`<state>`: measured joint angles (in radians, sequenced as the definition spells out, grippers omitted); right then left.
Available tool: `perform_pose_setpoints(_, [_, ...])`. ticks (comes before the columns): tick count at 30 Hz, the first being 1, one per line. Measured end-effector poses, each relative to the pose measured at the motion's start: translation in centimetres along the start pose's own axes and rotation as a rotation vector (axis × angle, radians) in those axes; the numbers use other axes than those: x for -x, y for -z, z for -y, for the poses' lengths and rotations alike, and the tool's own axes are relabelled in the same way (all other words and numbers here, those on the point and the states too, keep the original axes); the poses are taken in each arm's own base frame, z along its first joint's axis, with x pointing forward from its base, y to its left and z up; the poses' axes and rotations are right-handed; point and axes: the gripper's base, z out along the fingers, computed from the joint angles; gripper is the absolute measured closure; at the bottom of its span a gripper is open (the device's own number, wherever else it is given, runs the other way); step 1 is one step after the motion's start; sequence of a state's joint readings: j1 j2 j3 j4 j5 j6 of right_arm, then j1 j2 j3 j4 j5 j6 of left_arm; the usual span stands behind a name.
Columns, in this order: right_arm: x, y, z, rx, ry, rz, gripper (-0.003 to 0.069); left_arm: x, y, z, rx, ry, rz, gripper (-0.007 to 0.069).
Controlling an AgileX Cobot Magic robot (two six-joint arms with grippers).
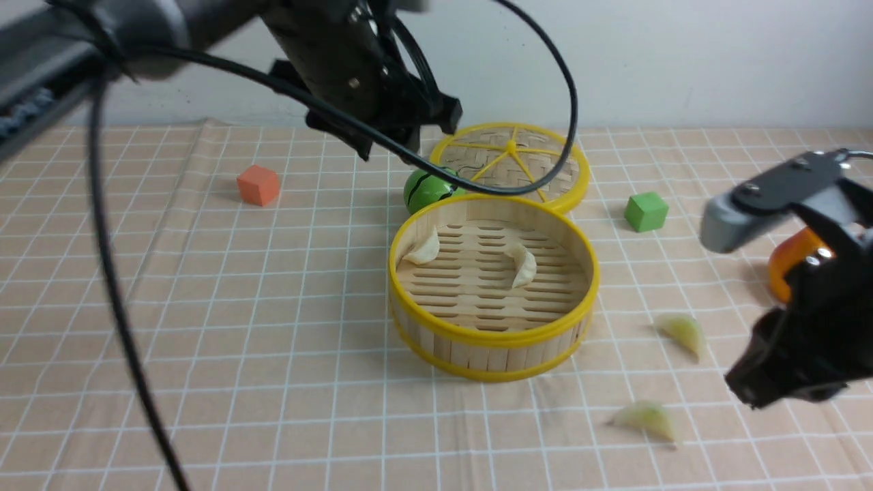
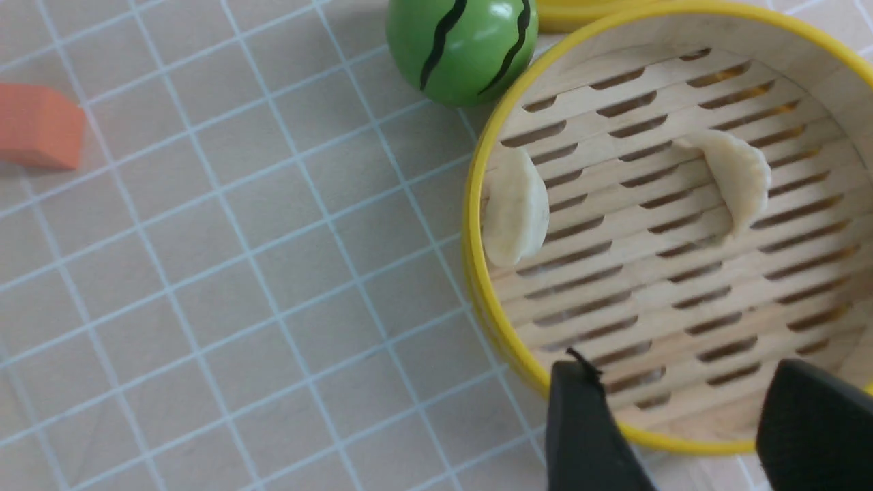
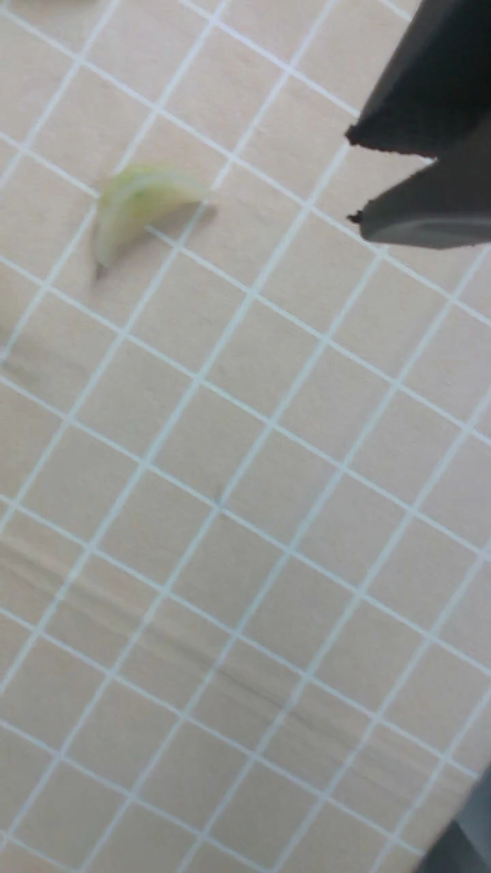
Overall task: Put the dumplings into the steamer on the table with the brown tablecloth.
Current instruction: 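Reach for and grasp a dumpling lying on the table beside the steamer, then place the dumpling in the bamboo steamer basket with the right gripper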
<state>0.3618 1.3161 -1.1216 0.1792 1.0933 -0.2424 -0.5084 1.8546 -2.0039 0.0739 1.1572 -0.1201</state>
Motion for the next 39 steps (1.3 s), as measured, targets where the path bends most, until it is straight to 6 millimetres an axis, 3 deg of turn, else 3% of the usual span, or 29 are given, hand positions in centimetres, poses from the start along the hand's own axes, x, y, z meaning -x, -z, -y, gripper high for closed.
perform_pose_setpoints(3, [1.9,-3.8,1.1,-0.006,0.02,-0.064,0.0492,-0.5,5.3,-0.5,0.002,-0.009,0.039,0.0487])
perform_pose_setpoints(4, [1.9,-3.8,1.1,-0.007,0.022,-0.061,0.0488,-0.5,5.3,-0.5,0.002,-0.009,0.037,0.0496])
perform_pose_setpoints(5, [2.3,-6.2,1.6,-0.007,0.018,-0.114,0.0435,-0.9,8.5,-0.7,0.001,-0.008,0.088,0.0587])
perform_pose_setpoints(6, [2.4,-7.1,1.8,-0.01,0.018,-0.133,0.0414,-1.0,9.7,-0.8,-0.001,-0.006,0.113,0.0619])
perform_pose_setpoints(11, [2.8,-11.1,3.1,-0.058,0.039,-0.197,0.0221,-2.3,16.3,-1.4,-0.011,0.004,0.253,0.0638])
perform_pose_setpoints(13, [2.9,-12.4,3.6,-0.08,0.047,-0.209,0.0162,-2.8,18.0,-1.6,-0.014,0.006,0.289,0.0638])
perform_pose_setpoints(17, [3.0,-14.8,4.1,-0.091,0.039,-0.219,0.009,-4.3,19.7,-1.8,-0.021,0.013,0.303,0.0638])
perform_pose_setpoints(22, [2.9,-17.4,4.5,-0.085,0.026,-0.234,0.0105,-7.8,18.3,-2.0,-0.017,0.008,0.194,0.0638])
perform_pose_setpoints(25, [2.9,-17.8,4.5,-0.08,0.02,-0.239,0.0183,-10.0,17.4,-2.1,-0.011,0.002,0.13,0.0638])
perform_pose_setpoints(28, [3.0,-17.8,4.4,-0.072,0.01,-0.236,0.0399,-13.2,17.1,-2.5,0.006,-0.007,0.077,0.0638])
perform_pose_setpoints(30, [3.0,-17.8,4.4,-0.072,0.009,-0.237,0.0456,-14.6,17.5,-2.7,0.016,-0.011,0.076,0.0638])
perform_pose_setpoints(34, [3.8,-16.7,4.3,-0.069,0.002,-0.234,0.044,-17.1,18.7,-3.1,0.026,-0.012,0.097,0.0638])
perform_pose_setpoints(35, [5.0,-15.0,4.0,-0.056,-0.026,-0.189,0.044,-18.5,19.7,-3.3,0.025,-0.007,0.124,0.0638])
perform_pose_setpoints(36, [5.2,-14.9,4.0,-0.056,-0.026,-0.185,0.044,-18.5,19.6,-3.3,0.025,-0.006,0.121,0.0638])
perform_pose_setpoints(39, [9.2,-10.7,2.5,0.009,-0.075,-0.013,0.044,-20.6,21.0,-3.6,0.022,-0.001,0.164,0.0638])
